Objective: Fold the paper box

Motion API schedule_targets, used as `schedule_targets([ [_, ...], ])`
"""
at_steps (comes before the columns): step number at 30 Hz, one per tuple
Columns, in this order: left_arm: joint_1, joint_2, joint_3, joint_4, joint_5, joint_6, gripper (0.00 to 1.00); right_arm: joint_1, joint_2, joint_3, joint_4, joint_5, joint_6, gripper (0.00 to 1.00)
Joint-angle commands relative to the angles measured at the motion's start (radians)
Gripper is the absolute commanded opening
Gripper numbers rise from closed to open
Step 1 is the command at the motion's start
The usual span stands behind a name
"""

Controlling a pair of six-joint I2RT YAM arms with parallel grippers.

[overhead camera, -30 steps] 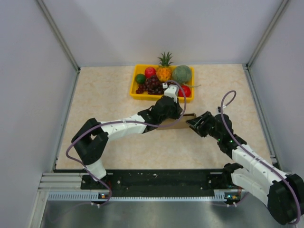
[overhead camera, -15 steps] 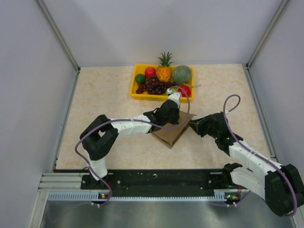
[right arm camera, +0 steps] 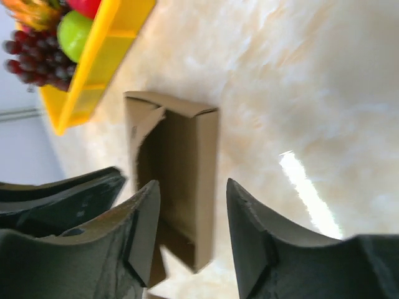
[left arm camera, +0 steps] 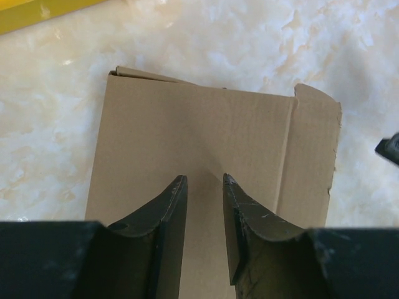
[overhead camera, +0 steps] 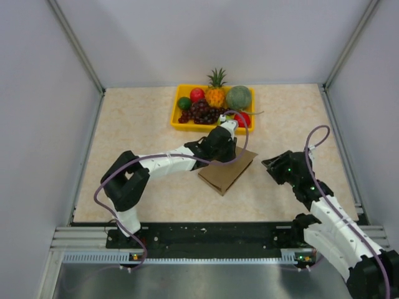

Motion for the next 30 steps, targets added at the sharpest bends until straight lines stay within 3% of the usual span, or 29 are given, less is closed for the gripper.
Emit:
schedule_targets([
  [1,0.008,-0.098,0.01,-0.034,0.122,0.041,0.36,-0.076,-0.045,0.023,-0.052,-0.025,-0.422,0.51],
  [3,0.014,-0.13,-0.004,-0.058,0.12,0.063,0.41,-0.078,-0.019,0.119,-0.046,-0.068,-0.607,0.61],
  [5,0.025,-0.173,-0.059,-0.025,0.132,0.072,0.45,-0.113,0.067,0.228,-0.047,-0.111,-0.666,0.6],
  [7,0.037,-0.175,-0.094,0.041,0.195,0.095,0.39,-0.142,0.113,0.277,-0.02,-0.2,-0.68,0.49],
  [9,0.038,-0.161,-0.078,0.043,0.328,0.115,0.29,-0.15,0.194,0.304,0.049,-0.333,-0.662,0.47],
  [11,0.038,-0.134,-0.071,0.053,0.394,0.103,0.22,-0.148,0.263,0.353,0.123,-0.444,-0.656,0.32],
  [18,0.037,-0.013,-0.064,0.075,0.418,0.045,0.17,-0.142,0.532,0.319,0.431,-0.71,-0.482,0.25],
  [22,0.035,0.047,-0.094,0.11,0.391,0.039,0.16,-0.129,0.627,0.232,0.574,-0.729,-0.442,0.17],
  [30,0.037,0.099,-0.133,0.161,0.353,0.038,0.17,-0.129,0.782,0.172,0.66,-0.673,-0.504,0.16],
])
